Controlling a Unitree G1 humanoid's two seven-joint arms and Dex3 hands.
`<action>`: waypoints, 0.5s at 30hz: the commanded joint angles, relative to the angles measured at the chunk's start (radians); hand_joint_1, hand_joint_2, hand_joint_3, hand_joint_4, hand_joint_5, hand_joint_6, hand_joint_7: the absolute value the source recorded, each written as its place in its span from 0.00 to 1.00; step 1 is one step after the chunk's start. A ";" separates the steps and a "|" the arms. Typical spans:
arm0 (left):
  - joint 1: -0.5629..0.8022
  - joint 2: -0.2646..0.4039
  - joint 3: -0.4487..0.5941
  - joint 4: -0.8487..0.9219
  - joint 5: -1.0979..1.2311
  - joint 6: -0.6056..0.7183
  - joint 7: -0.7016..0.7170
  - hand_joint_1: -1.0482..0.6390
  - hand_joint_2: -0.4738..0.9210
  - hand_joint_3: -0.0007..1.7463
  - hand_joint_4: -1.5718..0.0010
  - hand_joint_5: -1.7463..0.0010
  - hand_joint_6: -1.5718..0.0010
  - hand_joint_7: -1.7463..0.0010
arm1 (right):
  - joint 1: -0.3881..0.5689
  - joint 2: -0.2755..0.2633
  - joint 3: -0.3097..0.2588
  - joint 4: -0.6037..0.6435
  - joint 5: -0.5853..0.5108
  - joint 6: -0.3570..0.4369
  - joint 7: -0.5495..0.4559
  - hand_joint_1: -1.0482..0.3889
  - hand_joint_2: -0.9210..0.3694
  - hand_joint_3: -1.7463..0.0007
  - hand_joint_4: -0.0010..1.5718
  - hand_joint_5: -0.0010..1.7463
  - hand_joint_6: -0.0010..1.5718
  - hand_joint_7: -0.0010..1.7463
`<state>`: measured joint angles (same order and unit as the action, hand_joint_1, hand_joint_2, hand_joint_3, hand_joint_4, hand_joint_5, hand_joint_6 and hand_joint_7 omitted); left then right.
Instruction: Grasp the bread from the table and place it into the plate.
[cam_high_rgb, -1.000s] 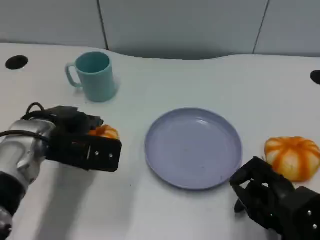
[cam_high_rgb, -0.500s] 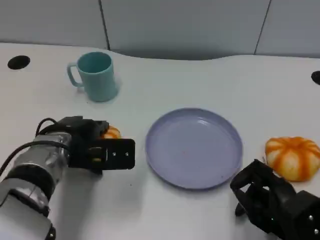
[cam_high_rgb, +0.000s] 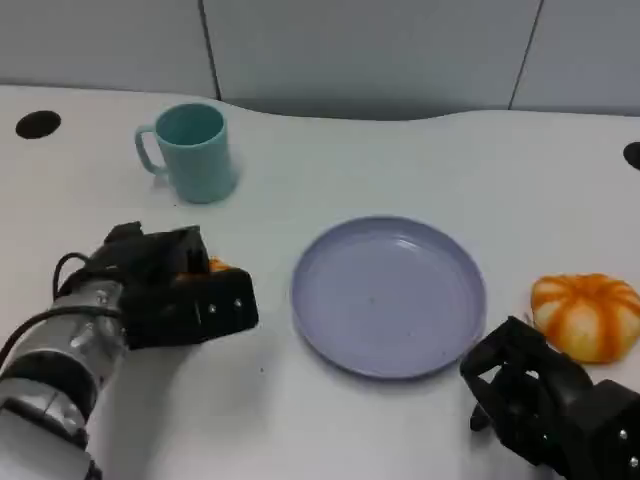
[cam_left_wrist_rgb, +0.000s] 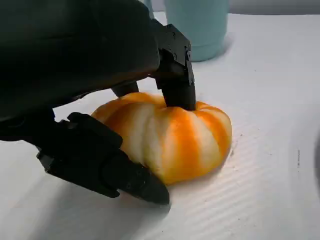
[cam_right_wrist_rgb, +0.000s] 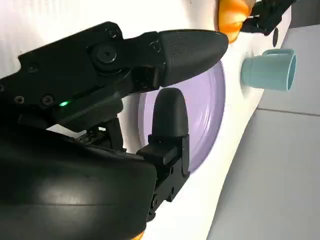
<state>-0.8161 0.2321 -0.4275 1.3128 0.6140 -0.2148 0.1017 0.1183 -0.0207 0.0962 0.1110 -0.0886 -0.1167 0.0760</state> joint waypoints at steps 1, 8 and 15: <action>0.034 -0.019 0.112 -0.001 -0.127 -0.022 -0.014 0.51 1.00 0.03 0.52 0.00 0.65 0.00 | -0.005 -0.009 -0.013 -0.005 0.010 0.016 -0.003 0.55 0.00 0.80 0.38 1.00 0.24 1.00; 0.043 -0.050 0.322 -0.094 -0.387 -0.095 -0.170 0.49 0.98 0.02 0.45 0.00 0.58 0.00 | -0.017 -0.010 -0.008 0.018 0.002 0.001 -0.005 0.55 0.00 0.80 0.36 1.00 0.24 1.00; 0.058 -0.045 0.389 -0.221 -0.489 -0.069 -0.289 0.50 0.97 0.02 0.44 0.00 0.60 0.00 | -0.028 -0.006 -0.003 0.026 -0.008 0.012 -0.015 0.54 0.00 0.80 0.35 1.00 0.24 1.00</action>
<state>-0.7704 0.1721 -0.0511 1.1241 0.1430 -0.2959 -0.1629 0.0959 -0.0197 0.0980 0.1353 -0.0955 -0.1079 0.0680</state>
